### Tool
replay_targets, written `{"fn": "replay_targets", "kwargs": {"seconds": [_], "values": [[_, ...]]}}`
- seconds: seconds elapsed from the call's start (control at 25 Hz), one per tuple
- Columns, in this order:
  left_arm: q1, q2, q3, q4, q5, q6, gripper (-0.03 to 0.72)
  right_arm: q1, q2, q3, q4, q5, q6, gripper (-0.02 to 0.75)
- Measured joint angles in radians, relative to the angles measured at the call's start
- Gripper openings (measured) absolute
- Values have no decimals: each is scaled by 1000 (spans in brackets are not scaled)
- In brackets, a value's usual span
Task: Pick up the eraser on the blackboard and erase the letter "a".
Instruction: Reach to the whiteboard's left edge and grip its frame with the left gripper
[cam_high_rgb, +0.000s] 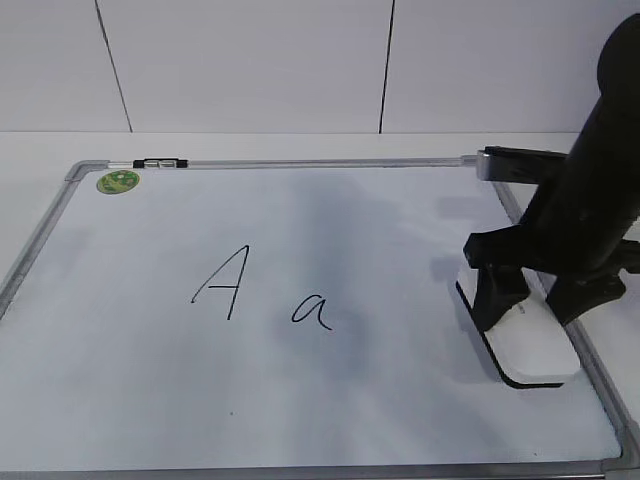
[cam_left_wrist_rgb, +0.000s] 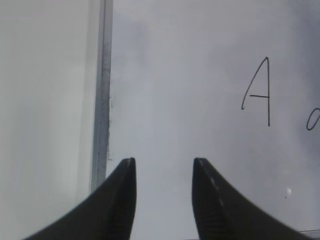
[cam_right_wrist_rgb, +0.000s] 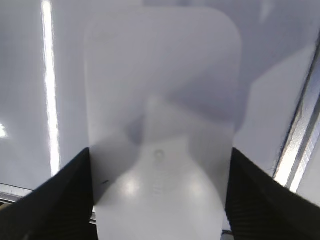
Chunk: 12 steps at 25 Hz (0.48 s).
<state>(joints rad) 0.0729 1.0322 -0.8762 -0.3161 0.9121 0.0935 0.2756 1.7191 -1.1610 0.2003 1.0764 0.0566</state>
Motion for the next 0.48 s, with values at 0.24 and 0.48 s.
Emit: {"fn": "replay_targets", "kwargs": {"seconds": [0.24, 0.48], "values": [[0, 252, -121, -10, 29, 0, 267, 2, 0, -36, -10, 34, -14, 553], [0, 445, -243, 19, 47, 0, 260, 2, 0, -86, -28, 62, -17, 553]]}}
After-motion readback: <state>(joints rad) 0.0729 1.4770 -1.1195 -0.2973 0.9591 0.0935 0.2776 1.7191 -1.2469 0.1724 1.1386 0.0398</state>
